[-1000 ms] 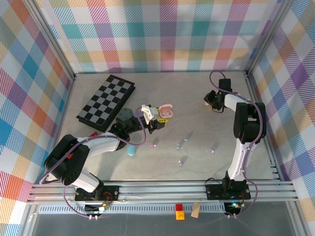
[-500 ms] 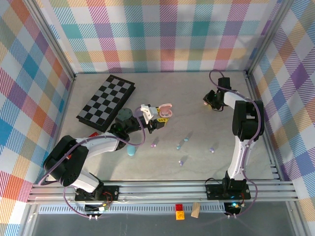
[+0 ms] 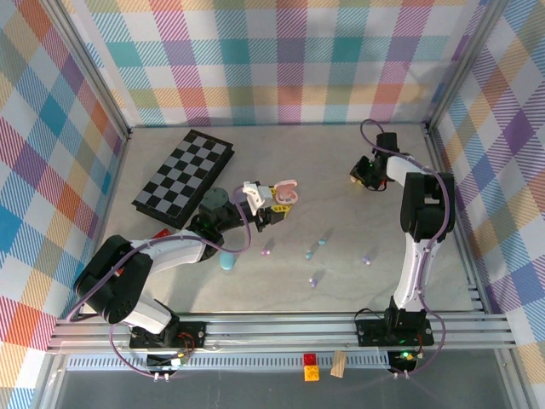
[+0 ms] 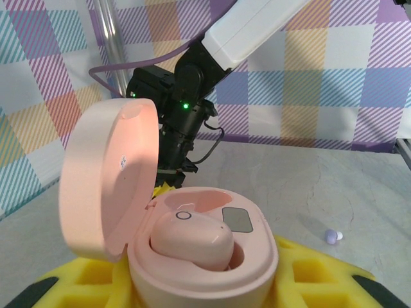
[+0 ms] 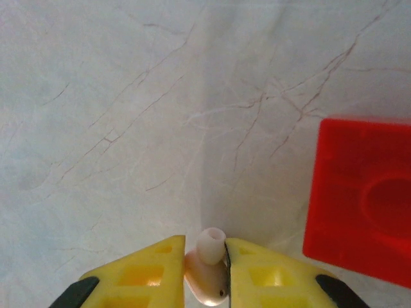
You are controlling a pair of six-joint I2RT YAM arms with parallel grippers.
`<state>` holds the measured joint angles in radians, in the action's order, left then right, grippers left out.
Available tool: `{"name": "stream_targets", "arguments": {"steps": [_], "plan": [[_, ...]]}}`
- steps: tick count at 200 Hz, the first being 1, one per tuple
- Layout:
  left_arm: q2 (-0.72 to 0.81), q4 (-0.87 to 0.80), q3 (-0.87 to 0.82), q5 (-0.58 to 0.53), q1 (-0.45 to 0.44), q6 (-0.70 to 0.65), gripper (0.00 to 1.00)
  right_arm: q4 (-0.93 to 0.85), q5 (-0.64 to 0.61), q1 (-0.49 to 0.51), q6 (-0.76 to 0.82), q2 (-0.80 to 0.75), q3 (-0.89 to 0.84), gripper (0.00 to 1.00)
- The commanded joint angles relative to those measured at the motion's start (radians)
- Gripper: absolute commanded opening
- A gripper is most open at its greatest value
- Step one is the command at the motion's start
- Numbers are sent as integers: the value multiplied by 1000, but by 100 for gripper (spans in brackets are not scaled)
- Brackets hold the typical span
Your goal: Insert wireless bluetooth earbuds into charging case
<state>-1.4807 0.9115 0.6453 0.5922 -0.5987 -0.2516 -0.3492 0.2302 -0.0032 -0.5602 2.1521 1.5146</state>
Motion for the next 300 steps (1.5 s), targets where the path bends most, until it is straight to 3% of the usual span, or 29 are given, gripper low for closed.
{"name": "stream_targets", "arguments": {"steps": [1,66,175,232,257,300], "plan": [[37,20,-13,11,11,-3,26,-41,32,6,24,12,11,17],[42,21,-15,12,13,-2,26,-7,75,30,27,-80,-91,17],[77,0,-27,9,23,1,27,157,99,88,-32,-401,-569,20],[89,35,-19,16,23,39,27,154,106,150,-36,-427,-621,32],[97,25,-21,11,23,38,27,150,120,162,-37,-466,-641,33],[94,15,-16,11,23,34,27,100,257,177,-3,-491,-612,39]]}}
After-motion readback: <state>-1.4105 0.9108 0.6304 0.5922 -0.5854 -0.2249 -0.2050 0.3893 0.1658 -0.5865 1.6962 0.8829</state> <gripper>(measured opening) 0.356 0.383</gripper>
